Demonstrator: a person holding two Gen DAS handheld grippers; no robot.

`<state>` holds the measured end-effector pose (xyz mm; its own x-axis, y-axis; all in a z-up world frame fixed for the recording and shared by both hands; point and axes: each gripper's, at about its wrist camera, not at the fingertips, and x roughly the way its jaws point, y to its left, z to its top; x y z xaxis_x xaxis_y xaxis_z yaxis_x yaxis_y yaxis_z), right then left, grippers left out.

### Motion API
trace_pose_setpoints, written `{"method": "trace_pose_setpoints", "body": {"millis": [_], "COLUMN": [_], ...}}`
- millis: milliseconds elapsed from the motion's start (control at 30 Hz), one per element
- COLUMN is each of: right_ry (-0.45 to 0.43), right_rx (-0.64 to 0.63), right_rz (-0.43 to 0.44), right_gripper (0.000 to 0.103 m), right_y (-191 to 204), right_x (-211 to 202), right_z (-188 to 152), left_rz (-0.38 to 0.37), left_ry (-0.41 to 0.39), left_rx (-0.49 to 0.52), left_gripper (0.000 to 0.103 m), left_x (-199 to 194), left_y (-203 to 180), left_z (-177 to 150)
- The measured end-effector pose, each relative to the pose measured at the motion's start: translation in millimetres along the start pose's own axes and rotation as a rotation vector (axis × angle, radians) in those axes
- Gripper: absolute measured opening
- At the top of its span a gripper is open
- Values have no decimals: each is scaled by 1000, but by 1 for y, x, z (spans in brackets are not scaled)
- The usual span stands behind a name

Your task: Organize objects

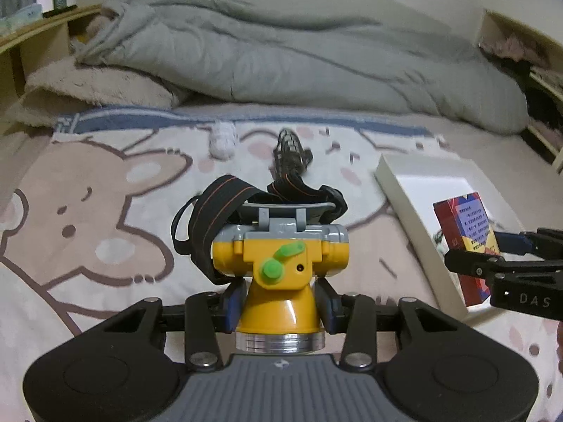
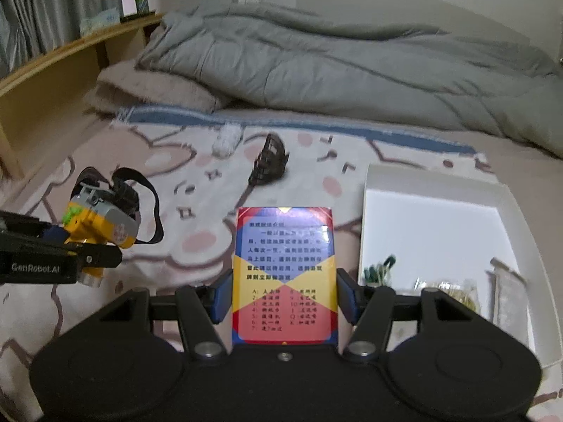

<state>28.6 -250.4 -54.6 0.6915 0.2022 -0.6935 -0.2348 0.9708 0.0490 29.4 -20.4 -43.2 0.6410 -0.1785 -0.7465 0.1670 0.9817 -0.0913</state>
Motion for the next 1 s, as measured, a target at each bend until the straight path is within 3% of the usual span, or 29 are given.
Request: {"method": "trace_pose_setpoints", "body": {"millis": [567, 1000], "right_ry": [-122, -150], "right_rx": [2, -28], "right_rz": [-48, -68], "right_gripper": [60, 60], "right_y": [2, -38], "right_x": [-26, -45], "right_z": [26, 32], "left_rz": [-24, -58], "left_ry": [-85, -128], "left_rx": [-11, 18], "left_gripper": [44, 44], "left_x": [-19, -18], "left_y": [-5, -30], "left_z": [16, 38]}}
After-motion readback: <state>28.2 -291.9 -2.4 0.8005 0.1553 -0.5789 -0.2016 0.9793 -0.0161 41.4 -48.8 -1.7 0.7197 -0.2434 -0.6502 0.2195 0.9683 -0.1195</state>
